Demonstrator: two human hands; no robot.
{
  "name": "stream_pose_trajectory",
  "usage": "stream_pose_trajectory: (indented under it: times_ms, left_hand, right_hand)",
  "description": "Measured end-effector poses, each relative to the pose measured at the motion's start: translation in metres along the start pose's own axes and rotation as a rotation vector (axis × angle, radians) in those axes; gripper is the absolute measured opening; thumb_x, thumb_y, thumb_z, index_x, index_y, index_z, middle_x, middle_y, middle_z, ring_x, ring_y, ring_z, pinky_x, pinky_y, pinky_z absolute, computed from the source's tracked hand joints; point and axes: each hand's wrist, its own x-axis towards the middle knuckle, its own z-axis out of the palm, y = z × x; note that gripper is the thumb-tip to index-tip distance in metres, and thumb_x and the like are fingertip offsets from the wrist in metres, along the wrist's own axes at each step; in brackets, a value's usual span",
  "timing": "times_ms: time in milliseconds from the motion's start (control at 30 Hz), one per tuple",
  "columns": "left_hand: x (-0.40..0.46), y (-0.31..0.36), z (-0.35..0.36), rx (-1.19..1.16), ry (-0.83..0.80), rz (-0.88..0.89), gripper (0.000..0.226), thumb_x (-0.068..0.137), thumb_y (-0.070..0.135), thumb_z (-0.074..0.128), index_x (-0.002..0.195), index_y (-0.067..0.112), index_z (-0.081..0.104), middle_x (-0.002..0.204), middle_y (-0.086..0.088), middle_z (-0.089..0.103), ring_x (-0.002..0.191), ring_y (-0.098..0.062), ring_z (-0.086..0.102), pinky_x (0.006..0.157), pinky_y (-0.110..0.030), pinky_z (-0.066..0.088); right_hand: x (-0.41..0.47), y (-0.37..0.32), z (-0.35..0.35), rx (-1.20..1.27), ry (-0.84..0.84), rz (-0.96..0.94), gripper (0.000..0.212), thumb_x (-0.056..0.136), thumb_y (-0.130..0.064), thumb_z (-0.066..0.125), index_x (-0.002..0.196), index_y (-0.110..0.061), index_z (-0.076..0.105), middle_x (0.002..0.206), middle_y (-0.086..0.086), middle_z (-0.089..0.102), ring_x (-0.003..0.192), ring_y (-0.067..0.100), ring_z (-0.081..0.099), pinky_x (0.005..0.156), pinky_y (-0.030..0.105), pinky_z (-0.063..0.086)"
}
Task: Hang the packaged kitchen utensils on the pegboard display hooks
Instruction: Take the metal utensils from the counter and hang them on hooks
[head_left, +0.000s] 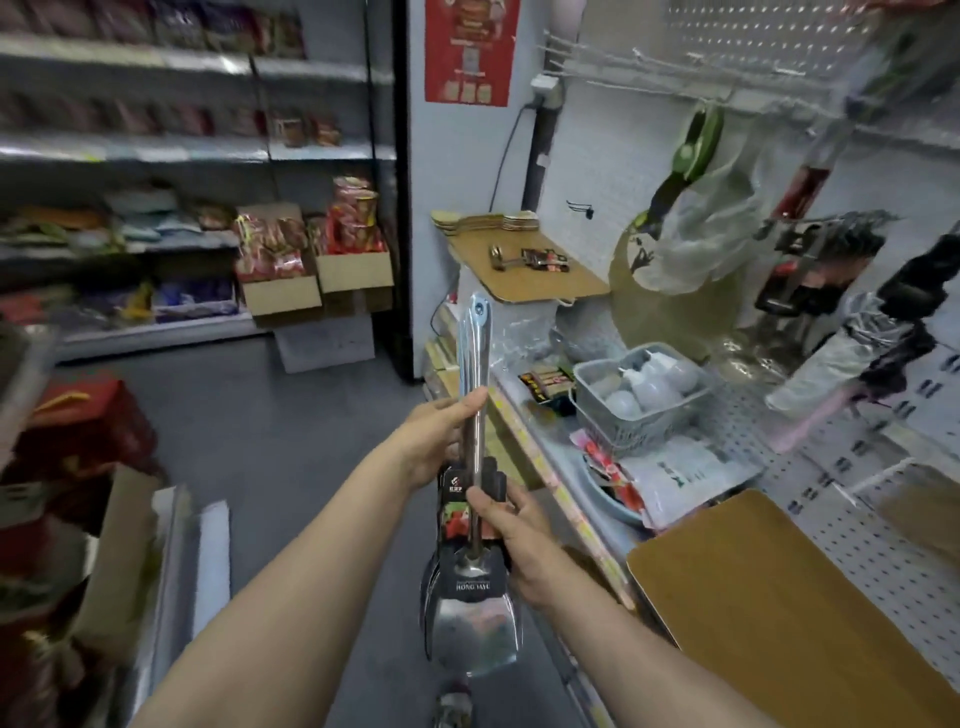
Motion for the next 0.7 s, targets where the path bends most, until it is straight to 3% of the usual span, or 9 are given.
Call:
stream_pose_trajectory:
  times_ms: [100, 167, 267, 400, 567, 700]
  left_hand:
    - [0.066, 0.037, -0.029, 0.056, -0.012, -0.029, 0.05, 0.083, 0.044, 0.077, 0.118, 0.009, 0.068, 0.094, -0.003, 0.071, 0.077, -0.016, 0.063, 0.069, -0.027, 0.045]
    - [0.107, 0.063, -0.047, 0.067, -0.003, -0.048, 0.061, 0.072, 0.054, 0.085, 0.114, 0.012, 0.073, 0.087, -0.003, 0.056, 0.064, -0.012, 0.046, 0.063, -0.027, 0.032]
    - [0.162, 0.098, -0.071, 0.077, 0.008, -0.057, 0.062, 0.063, 0.058, 0.088, 0.105, 0.014, 0.077, 0.077, -0.002, 0.044, 0.062, -0.013, 0.034, 0.061, -0.027, 0.027]
    - [0.23, 0.131, -0.109, 0.086, 0.02, -0.079, 0.056, 0.068, 0.054, 0.083, 0.105, 0.012, 0.076, 0.067, 0.001, 0.049, 0.057, -0.01, 0.036, 0.057, -0.023, 0.035]
    - [0.333, 0.164, -0.164, 0.13, -0.005, -0.127, 0.042, 0.074, 0.052, 0.081, 0.085, 0.013, 0.07, 0.061, 0.003, 0.035, 0.055, -0.013, 0.031, 0.059, -0.026, 0.034]
    - [0.424, 0.199, -0.192, 0.194, -0.078, -0.134, 0.038, 0.078, 0.051, 0.079, 0.082, 0.015, 0.069, 0.06, 0.003, 0.049, 0.055, -0.012, 0.046, 0.064, -0.024, 0.042]
  right_hand:
    - [0.08, -0.021, 0.019, 0.012, 0.007, 0.004, 0.054, 0.077, -0.02, 0.081, 0.125, -0.004, 0.061, 0.098, 0.021, 0.075, 0.075, 0.029, 0.073, 0.064, 0.036, 0.06]
    - [0.13, -0.035, 0.033, 0.012, 0.015, 0.008, 0.069, 0.068, -0.029, 0.088, 0.127, -0.005, 0.061, 0.102, 0.021, 0.075, 0.08, 0.031, 0.074, 0.07, 0.04, 0.059]
    - [0.195, -0.056, 0.055, 0.01, 0.023, 0.017, 0.081, 0.06, -0.04, 0.097, 0.126, -0.009, 0.063, 0.104, 0.021, 0.075, 0.086, 0.035, 0.074, 0.079, 0.045, 0.06]
    - [0.269, -0.078, 0.082, 0.024, 0.044, 0.023, 0.063, 0.07, -0.028, 0.086, 0.124, -0.005, 0.062, 0.1, 0.022, 0.076, 0.08, 0.031, 0.073, 0.078, 0.044, 0.06]
    - [0.373, -0.095, 0.116, 0.041, 0.089, 0.024, 0.071, 0.066, -0.034, 0.09, 0.126, -0.01, 0.061, 0.1, 0.019, 0.076, 0.084, 0.033, 0.073, 0.081, 0.048, 0.06]
    - [0.458, -0.116, 0.143, 0.084, 0.2, -0.022, 0.073, 0.065, -0.035, 0.095, 0.126, -0.011, 0.062, 0.102, 0.021, 0.076, 0.091, 0.04, 0.073, 0.09, 0.061, 0.056]
